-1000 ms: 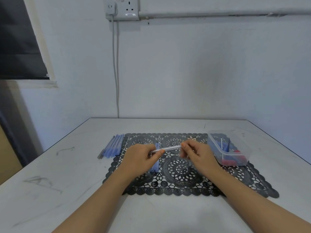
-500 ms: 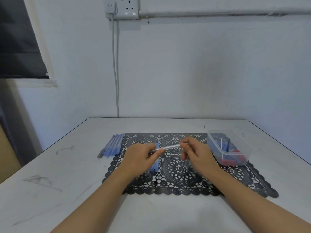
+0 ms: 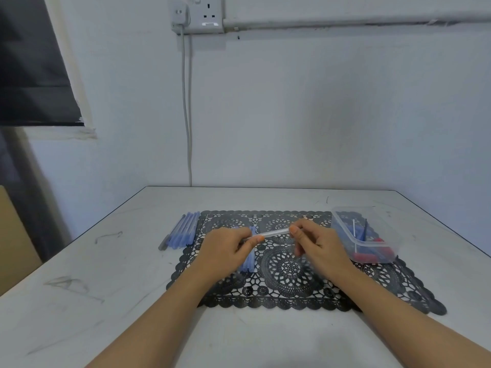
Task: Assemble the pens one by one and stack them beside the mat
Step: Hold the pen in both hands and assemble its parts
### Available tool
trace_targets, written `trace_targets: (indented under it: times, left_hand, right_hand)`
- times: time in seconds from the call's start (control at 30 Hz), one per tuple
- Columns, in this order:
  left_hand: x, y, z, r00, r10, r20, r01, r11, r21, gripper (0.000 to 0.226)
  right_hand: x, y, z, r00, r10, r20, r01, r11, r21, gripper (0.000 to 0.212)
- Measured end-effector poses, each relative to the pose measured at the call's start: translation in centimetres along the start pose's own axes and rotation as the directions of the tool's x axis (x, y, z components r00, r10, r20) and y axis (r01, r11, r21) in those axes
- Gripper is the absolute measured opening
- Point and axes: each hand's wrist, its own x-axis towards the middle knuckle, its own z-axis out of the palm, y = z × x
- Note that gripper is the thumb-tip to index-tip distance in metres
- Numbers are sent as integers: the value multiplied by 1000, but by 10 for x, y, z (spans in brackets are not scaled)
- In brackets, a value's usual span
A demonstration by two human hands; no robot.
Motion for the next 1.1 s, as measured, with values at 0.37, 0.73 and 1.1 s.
trace_targets:
  times: [0.37,0.73,1.1]
  left_hand:
    - [0,-2,1,999,42,-34,-43,999,-24,38]
    - [8,-15,3,887,327,-327,-274,941,200,29]
    - [11,-19,3,941,215,-261,-186,974,130,29]
  right_hand:
    - [0,1,1,999,-23,-39,22,999,-32,32]
    - [3,-16,10,971,237,-8,-226,935,272,43]
    - [0,-18,12,961,276,2,-261,908,328,39]
